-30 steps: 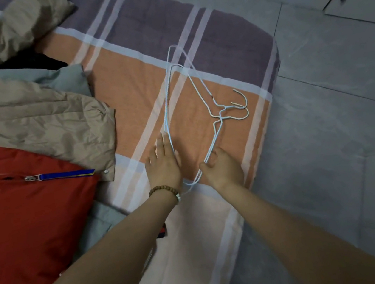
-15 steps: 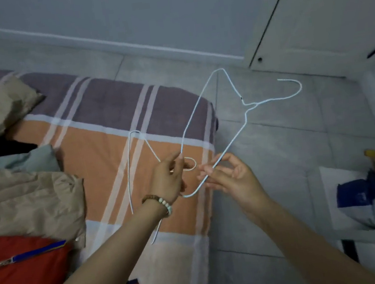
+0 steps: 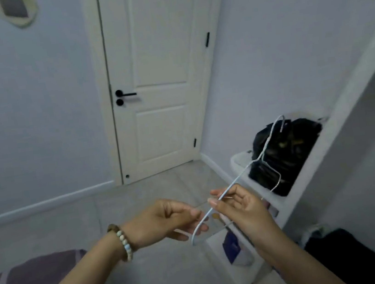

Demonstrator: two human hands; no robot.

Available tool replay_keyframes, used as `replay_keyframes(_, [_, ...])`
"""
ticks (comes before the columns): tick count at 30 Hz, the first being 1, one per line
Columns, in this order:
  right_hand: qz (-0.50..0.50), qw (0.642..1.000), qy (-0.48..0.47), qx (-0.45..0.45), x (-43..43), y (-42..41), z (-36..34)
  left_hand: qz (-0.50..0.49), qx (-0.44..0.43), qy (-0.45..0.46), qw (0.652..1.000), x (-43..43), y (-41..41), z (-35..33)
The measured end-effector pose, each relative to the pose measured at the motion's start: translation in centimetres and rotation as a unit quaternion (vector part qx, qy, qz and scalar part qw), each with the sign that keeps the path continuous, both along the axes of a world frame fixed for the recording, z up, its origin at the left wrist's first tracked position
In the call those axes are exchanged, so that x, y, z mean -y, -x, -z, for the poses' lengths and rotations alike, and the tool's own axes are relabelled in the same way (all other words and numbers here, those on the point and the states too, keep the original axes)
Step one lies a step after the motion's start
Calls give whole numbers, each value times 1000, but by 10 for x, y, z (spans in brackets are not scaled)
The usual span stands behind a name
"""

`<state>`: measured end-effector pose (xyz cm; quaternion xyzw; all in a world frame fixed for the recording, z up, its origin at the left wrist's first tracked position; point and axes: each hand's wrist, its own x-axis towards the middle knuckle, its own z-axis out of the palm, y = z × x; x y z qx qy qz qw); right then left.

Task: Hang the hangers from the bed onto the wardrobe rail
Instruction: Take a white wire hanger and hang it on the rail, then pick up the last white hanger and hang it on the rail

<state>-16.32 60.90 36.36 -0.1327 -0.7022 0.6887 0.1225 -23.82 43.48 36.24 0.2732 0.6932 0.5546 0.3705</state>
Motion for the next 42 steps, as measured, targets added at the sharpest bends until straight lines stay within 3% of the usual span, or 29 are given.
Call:
replay_keyframes(7, [133, 989, 15, -69, -120, -97, -94, 200, -38, -19, 979, -157, -42, -111])
replay_keyframes(15, [209, 970, -5, -124, -230, -184, -151, 283, -81, -16, 956, -299, -107, -178])
replay_keyframes(21, [286, 942, -66, -161, -308, -227, -192, 276, -66, -47, 958, -394, -149, -211])
replay_keyframes(34, [389, 870, -189, -239, -465, -263, -315, 243, -51, -212, 945, -558, -215, -311])
replay_keyframes(42, [410, 863, -192, -223, -533, -240, -358, 213, -19, -251, 944, -625, -216, -351])
